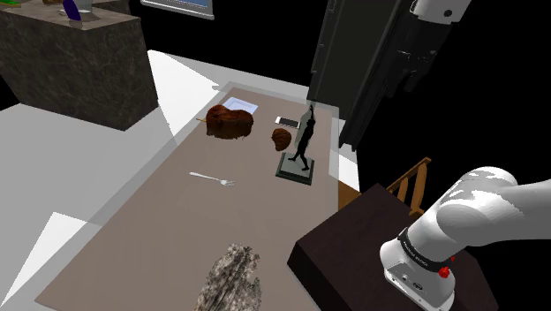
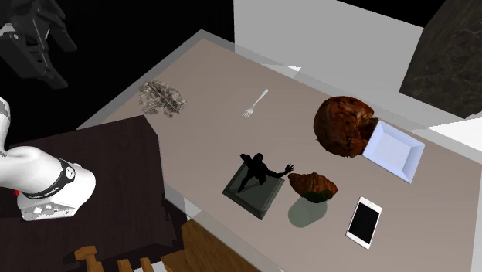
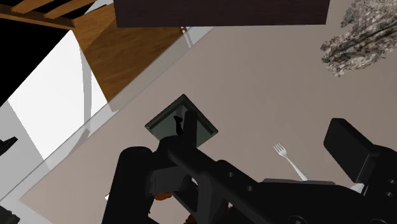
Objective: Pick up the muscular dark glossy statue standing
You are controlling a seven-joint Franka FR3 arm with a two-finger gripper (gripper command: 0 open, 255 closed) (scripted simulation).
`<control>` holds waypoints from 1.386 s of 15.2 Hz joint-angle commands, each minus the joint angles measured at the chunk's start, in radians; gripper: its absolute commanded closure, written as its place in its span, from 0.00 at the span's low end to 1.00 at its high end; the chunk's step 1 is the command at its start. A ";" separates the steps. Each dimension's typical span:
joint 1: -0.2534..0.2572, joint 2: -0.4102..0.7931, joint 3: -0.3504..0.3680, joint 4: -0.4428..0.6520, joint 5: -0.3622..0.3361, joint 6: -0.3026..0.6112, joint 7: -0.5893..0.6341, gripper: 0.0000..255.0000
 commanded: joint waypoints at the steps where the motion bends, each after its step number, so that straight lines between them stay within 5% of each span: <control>1: 0.000 0.000 0.000 0.000 0.000 0.000 0.000 0.00; 11: -0.016 0.234 -0.032 -0.079 -0.064 0.333 -0.042 0.00; 21: -0.036 0.561 -0.060 -0.016 -0.118 0.620 -0.065 0.00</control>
